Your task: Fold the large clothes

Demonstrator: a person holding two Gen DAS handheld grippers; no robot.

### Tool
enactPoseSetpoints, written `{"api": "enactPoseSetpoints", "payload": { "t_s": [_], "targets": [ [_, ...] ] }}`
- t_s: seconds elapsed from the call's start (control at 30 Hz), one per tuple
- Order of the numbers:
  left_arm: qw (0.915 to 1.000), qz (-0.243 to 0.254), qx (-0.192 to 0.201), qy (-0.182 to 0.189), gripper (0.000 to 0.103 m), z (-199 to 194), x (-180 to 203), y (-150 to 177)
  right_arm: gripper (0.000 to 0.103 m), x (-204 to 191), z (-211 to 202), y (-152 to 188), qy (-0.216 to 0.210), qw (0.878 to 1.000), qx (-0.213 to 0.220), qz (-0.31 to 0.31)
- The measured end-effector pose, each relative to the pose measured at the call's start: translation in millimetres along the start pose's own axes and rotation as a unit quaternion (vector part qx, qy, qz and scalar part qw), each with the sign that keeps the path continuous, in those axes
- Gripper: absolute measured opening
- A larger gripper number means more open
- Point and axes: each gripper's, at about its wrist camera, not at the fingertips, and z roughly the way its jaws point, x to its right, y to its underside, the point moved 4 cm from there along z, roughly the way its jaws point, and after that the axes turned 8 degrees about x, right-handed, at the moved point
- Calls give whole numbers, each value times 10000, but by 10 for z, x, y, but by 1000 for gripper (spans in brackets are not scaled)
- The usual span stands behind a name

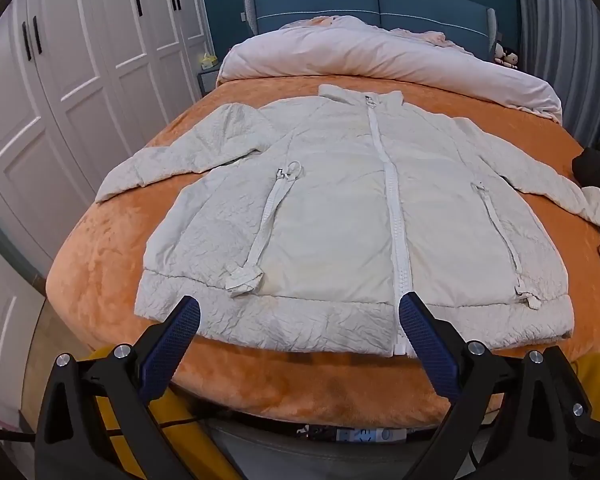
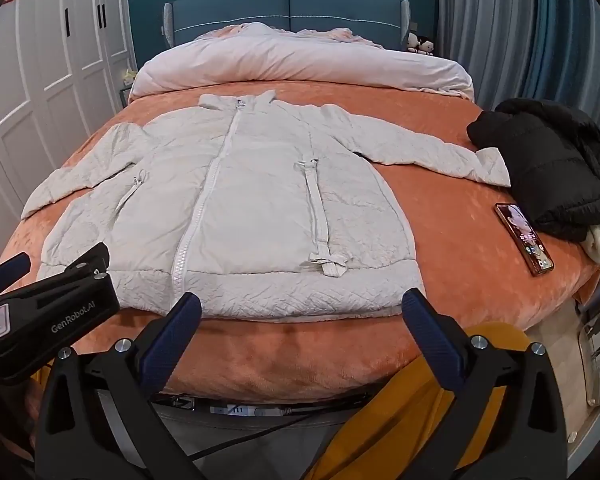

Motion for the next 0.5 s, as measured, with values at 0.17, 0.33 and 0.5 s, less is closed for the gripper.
{"api": "enactPoseSetpoints", "payload": {
  "t_s": [0.17, 0.33, 0.5],
  "targets": [
    [10000, 36, 7, 30, 97, -17, 20, -11, 98, 0, 4, 2, -7, 10000, 0, -4],
    [10000, 22, 7, 41, 97, -24, 30, -14, 98, 9, -2, -4, 6, 10000, 17, -3],
    [10000, 37, 9, 29, 97, -23, 27, -8, 98, 8, -1, -5, 11, 10000, 8, -5]
  ]
}}
